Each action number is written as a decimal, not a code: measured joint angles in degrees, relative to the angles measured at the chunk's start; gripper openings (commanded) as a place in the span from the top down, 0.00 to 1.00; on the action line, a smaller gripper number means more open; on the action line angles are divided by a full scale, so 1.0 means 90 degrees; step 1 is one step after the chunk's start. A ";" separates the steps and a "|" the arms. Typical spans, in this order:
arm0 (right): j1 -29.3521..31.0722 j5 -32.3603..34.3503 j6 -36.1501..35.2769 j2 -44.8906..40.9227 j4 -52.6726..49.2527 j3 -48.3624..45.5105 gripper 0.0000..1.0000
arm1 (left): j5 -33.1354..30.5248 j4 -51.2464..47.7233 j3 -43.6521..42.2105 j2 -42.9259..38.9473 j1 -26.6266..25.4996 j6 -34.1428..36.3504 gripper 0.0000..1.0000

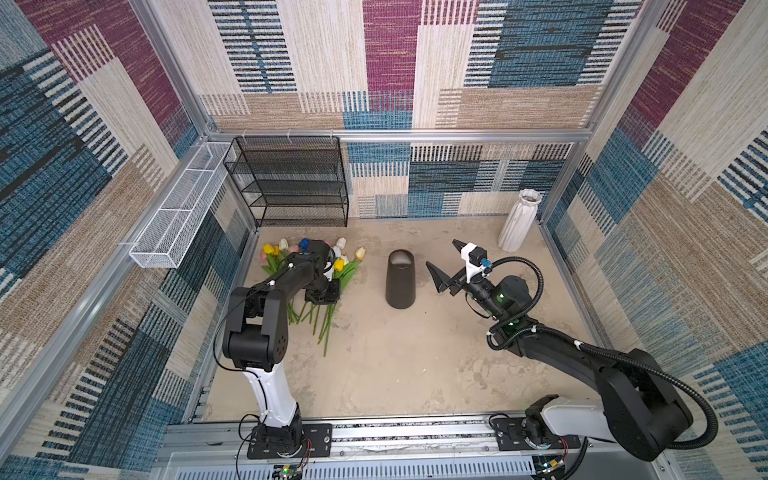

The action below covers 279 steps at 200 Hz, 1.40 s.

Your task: Arrange the flowers into the vase

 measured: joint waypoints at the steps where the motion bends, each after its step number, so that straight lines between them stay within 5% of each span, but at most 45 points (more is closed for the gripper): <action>1: 0.0000 0.0000 0.0000 0.0000 0.0000 0.0000 0.00 | 0.0000 -0.0002 0.0005 0.0019 0.0000 0.0002 0.77; 79: 0.0000 0.0007 0.0000 -0.0102 -0.0002 -0.0036 0.00 | -0.0012 -0.0078 0.0151 -0.0415 -0.0024 -0.0010 0.91; 136: 0.0000 -0.0027 0.0036 -0.0102 0.0002 -0.0012 0.00 | 0.0034 -0.0333 0.0143 -0.1821 -0.0027 -0.0044 0.99; 164: 0.0000 -0.0068 0.0117 -0.0107 0.0002 0.0083 0.00 | 0.0590 -0.0172 0.0170 -0.2771 -0.0073 -0.0015 1.00; 209: 0.0000 -0.0066 0.0192 -0.0036 0.0202 0.0403 0.00 | 0.2242 0.2256 -0.0121 -0.3871 -0.0211 -0.0131 1.00; 279: 0.0000 -0.0068 0.0211 -0.0321 0.0614 -0.0027 0.00 | 0.3317 0.6147 -0.0117 -0.2931 -0.0940 -0.0549 1.00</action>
